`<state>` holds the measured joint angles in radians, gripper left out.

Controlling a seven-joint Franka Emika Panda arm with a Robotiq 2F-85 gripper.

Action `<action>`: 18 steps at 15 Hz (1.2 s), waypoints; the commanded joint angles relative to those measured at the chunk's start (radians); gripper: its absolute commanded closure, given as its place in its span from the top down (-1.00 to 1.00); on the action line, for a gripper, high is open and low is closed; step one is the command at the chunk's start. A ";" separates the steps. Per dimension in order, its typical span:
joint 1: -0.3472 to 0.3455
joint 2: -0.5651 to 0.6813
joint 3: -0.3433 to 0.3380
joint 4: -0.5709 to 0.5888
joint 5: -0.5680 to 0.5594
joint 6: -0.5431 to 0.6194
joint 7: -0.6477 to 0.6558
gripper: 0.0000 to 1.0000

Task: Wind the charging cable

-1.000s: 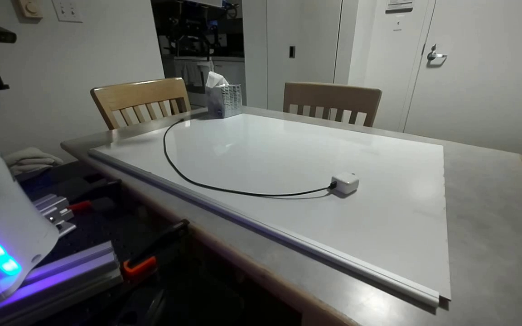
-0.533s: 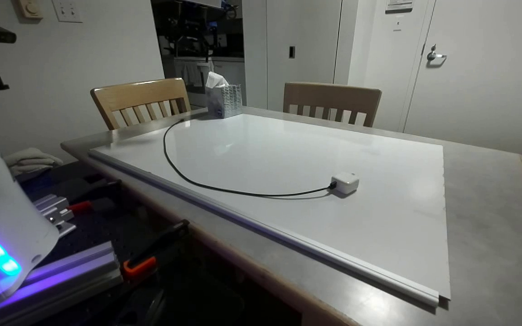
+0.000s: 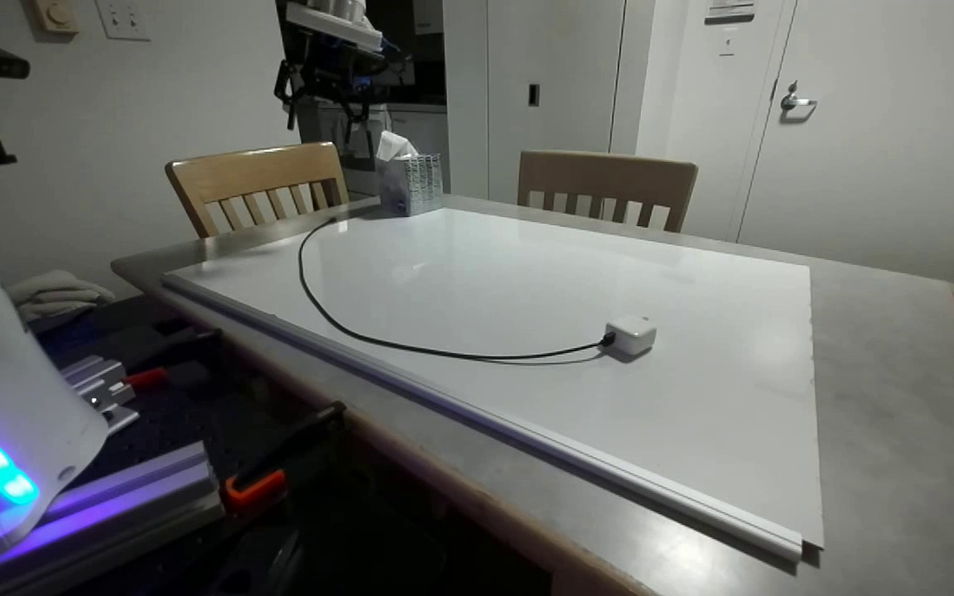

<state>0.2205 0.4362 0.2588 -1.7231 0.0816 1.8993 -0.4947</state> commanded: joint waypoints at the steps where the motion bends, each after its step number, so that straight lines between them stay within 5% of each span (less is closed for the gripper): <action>1: 0.018 0.112 0.018 0.118 -0.038 -0.037 -0.031 1.00; 8: 0.018 0.138 0.023 0.123 -0.044 -0.025 -0.029 1.00; 18: 0.100 0.359 0.006 0.414 -0.181 -0.138 -0.016 1.00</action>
<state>0.2963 0.7170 0.2737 -1.4272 -0.0546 1.8240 -0.5099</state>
